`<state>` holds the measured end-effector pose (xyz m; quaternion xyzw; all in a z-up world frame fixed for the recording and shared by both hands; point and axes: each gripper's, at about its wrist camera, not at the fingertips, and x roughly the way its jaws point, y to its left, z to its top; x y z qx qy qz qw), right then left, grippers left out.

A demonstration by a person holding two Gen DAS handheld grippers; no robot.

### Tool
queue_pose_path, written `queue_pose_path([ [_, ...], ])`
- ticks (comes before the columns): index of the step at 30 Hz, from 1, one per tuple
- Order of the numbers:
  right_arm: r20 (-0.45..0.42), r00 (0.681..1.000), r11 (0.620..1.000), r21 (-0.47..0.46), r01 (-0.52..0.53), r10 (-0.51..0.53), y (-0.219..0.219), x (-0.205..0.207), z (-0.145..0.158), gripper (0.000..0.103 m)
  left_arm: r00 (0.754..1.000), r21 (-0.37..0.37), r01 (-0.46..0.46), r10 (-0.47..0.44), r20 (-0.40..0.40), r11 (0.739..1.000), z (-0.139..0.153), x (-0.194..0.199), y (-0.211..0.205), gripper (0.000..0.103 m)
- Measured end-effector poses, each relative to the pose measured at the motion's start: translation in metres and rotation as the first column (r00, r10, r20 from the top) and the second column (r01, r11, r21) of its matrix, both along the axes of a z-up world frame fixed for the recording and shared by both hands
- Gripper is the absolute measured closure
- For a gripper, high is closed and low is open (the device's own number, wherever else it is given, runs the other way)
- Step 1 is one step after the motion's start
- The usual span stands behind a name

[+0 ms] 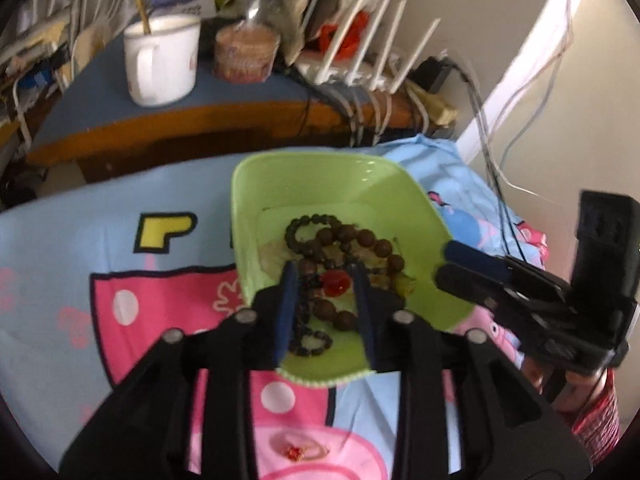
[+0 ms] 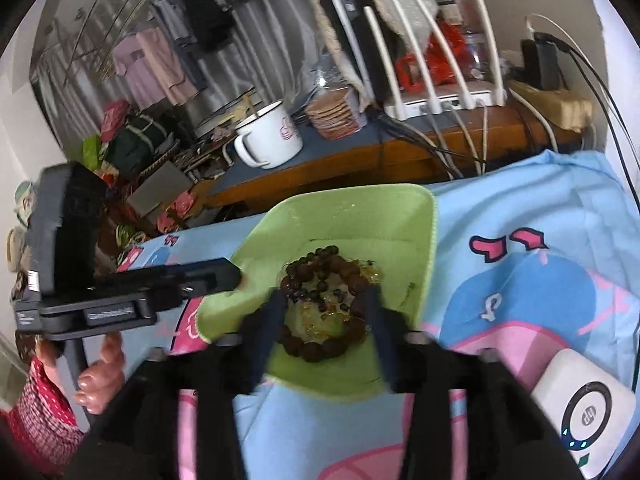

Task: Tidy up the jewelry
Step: 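Carry the red bead and green charm over the green basket with both tools, then open both tools to drop the beads into the basket, then grasp the amber bead with the left tool while the right tool grasps the gold pendant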

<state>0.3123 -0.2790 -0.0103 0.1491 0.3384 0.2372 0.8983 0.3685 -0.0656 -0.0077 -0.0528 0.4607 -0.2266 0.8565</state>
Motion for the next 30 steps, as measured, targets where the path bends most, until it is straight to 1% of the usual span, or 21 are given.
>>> queue_pose_path([
  [4, 0.027, 1.0, 1.0, 0.006, 0.009, -0.009, -0.001, -0.011, 0.005, 0.086, 1.0, -0.021, -0.023, 0.023, 0.014, 1.0, 0.004, -0.005, 0.013, 0.074],
  [8, 0.062, 0.998, 1.0, -0.01, 0.003, -0.002, 0.004, -0.03, 0.011, 0.086, 0.997, -0.026, -0.027, 0.029, 0.068, 0.999, 0.02, -0.032, 0.033, 0.074],
  [11, 0.084, 0.996, 0.999, -0.039, -0.036, 0.039, 0.018, -0.05, 0.011, 0.086, 0.994, -0.019, -0.027, 0.029, 0.104, 0.999, 0.024, -0.065, 0.052, 0.074],
  [14, 0.069, 0.99, 0.989, -0.092, -0.117, 0.124, 0.045, -0.068, 0.001, 0.086, 0.992, 0.001, -0.028, 0.027, 0.123, 1.0, 0.018, -0.1, 0.066, 0.074],
  [18, 0.036, 0.976, 0.96, -0.196, -0.202, 0.213, 0.085, -0.083, -0.014, 0.086, 0.993, 0.027, 0.0, -0.003, 0.121, 1.0, 0.0, -0.153, 0.08, 0.072],
  [20, 0.016, 0.971, 0.949, -0.216, -0.23, 0.239, 0.099, -0.085, -0.019, 0.086, 0.993, 0.035, 0.021, -0.025, 0.119, 0.999, -0.009, -0.178, 0.087, 0.066],
  [21, 0.01, 0.969, 0.944, -0.226, -0.239, 0.247, 0.104, -0.084, -0.02, 0.086, 0.993, 0.041, 0.023, -0.028, 0.119, 0.999, -0.011, -0.185, 0.089, 0.06],
  [22, 0.006, 0.968, 0.94, -0.239, -0.244, 0.252, 0.109, -0.083, -0.021, 0.086, 0.992, 0.052, 0.026, -0.032, 0.12, 0.998, -0.015, -0.194, 0.09, 0.059],
  [23, 0.004, 0.967, 0.937, -0.248, -0.245, 0.254, 0.113, -0.083, -0.022, 0.086, 0.992, 0.063, 0.032, -0.039, 0.12, 0.998, -0.017, -0.203, 0.091, 0.058],
  [26, -0.006, 0.968, 0.93, -0.275, -0.243, 0.251, 0.125, -0.076, -0.023, 0.086, 0.988, 0.087, 0.093, -0.103, 0.118, 0.992, -0.025, -0.229, 0.085, 0.058],
  [28, -0.011, 0.966, 0.925, -0.287, -0.25, 0.258, 0.132, -0.071, -0.024, 0.086, 0.98, 0.098, 0.137, -0.149, 0.129, 0.986, -0.026, -0.242, 0.075, 0.058],
  [30, -0.018, 0.963, 0.917, -0.301, -0.261, 0.268, 0.138, -0.068, -0.027, 0.086, 0.97, 0.124, 0.183, -0.2, 0.141, 0.975, -0.028, -0.252, 0.062, 0.058],
])
